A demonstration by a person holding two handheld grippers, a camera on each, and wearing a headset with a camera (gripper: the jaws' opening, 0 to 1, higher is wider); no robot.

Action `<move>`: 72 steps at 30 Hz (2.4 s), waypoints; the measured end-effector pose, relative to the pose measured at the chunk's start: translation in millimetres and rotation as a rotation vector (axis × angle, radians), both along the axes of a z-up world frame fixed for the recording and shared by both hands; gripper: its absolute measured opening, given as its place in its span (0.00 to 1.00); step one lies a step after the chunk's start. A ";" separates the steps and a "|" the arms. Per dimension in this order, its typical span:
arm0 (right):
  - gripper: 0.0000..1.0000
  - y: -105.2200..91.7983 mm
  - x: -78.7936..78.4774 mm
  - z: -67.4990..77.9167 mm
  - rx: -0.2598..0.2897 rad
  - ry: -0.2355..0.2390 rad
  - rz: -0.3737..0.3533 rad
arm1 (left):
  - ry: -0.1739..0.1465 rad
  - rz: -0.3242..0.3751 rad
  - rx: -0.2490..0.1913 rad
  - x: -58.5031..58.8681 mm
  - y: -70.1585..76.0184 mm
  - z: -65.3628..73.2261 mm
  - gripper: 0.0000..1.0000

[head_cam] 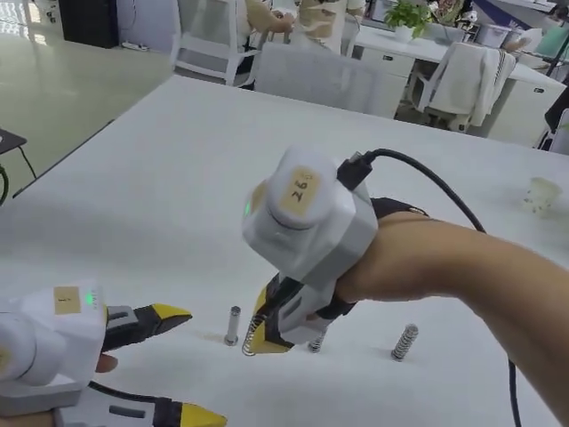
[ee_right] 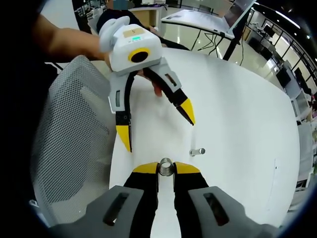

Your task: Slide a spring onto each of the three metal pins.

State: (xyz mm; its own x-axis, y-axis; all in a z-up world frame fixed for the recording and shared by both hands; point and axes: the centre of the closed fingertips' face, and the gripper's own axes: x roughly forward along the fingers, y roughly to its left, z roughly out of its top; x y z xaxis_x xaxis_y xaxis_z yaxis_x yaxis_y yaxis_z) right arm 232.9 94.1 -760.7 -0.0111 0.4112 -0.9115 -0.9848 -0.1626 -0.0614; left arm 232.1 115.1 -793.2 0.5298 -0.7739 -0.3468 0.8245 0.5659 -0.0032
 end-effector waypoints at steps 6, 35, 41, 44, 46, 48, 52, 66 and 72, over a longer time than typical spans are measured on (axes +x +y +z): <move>0.08 1.1 8.4 4.9 0.004 -0.014 -0.004 | -0.003 0.009 -0.001 -0.8 2.7 0.2 0.73; 0.08 18.5 57.7 7.1 0.012 -0.048 -0.028 | 0.000 0.021 -0.011 -3.9 9.6 0.2 0.71; 0.08 23.6 59.0 -0.7 0.005 -0.032 -0.023 | 0.002 0.025 -0.012 -4.3 11.6 -0.8 0.71; 0.08 25.5 58.3 -5.1 -0.001 -0.023 -0.019 | 0.004 0.027 -0.012 -5.1 12.4 -1.7 0.70; 0.08 26.5 58.0 -6.7 -0.002 -0.019 -0.018 | 0.005 0.030 -0.012 -5.0 13.4 -2.3 0.70; 0.08 27.3 58.3 -9.7 -0.006 -0.012 -0.019 | 0.007 0.032 -0.012 -4.9 14.4 -2.8 0.70; 0.08 26.1 61.7 -17.2 -0.024 -0.013 -0.019 | 0.007 0.034 -0.013 -4.1 16.1 -3.1 0.70; 0.09 26.1 65.1 -27.5 -0.045 0.004 -0.021 | 0.011 0.037 -0.018 -3.9 19.2 -6.1 0.67; 0.09 26.3 65.6 -33.3 -0.042 0.018 -0.031 | 0.013 0.037 -0.017 -3.3 20.1 -7.1 0.66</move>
State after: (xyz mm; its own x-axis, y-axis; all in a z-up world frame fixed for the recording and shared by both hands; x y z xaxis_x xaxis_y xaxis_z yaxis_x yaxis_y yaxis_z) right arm 298.5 120.4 -794.0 -0.0158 0.3729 -0.9277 -0.9903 -0.1341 -0.0371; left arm 228.8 135.1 -800.3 0.5535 -0.7600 -0.3407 0.8030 0.5955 -0.0235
